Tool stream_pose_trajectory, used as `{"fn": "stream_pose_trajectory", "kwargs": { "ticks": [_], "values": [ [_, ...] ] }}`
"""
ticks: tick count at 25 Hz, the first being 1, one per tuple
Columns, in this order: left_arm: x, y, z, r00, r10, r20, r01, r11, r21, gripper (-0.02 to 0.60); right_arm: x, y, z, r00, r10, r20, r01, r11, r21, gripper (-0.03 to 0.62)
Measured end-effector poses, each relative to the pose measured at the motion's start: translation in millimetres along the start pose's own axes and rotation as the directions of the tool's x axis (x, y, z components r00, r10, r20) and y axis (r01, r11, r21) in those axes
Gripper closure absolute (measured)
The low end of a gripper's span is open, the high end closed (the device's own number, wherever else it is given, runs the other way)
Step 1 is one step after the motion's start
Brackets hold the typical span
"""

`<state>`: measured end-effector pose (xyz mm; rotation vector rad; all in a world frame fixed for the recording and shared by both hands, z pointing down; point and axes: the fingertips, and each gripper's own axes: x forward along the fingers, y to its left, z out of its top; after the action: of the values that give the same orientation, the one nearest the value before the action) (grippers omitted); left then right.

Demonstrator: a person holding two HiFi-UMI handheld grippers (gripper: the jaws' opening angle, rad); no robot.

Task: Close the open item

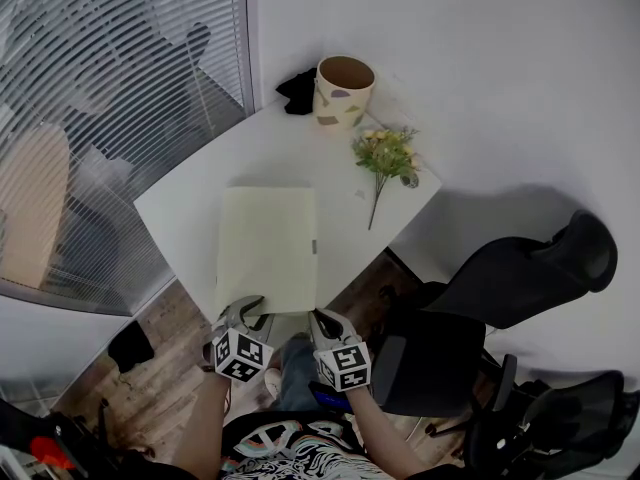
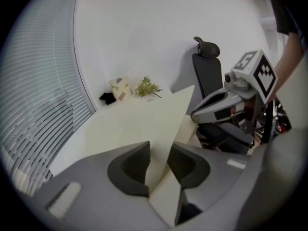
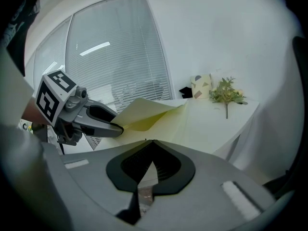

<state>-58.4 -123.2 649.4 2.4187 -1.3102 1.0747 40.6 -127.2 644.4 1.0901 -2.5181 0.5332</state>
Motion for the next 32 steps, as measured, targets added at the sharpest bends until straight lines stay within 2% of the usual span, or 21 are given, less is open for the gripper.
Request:
{"fn": "stream_pose_trajectory", "kwargs": {
  "ticks": [15, 32],
  "values": [
    [7.7, -4.0, -2.1, 0.988, -0.067, -0.137, 0.072, 0.997, 0.033, 0.413, 1.3, -0.6, 0.9, 1.000, 0.011, 0.002, -0.011, 1.000, 0.013, 0.594],
    [7.5, -5.7, -2.6, 0.987, -0.071, -0.143, 0.080, 0.995, 0.064, 0.413, 1.1, 0.5, 0.3, 1.000, 0.017, 0.000, -0.017, 1.000, 0.012, 0.594]
  ]
}}
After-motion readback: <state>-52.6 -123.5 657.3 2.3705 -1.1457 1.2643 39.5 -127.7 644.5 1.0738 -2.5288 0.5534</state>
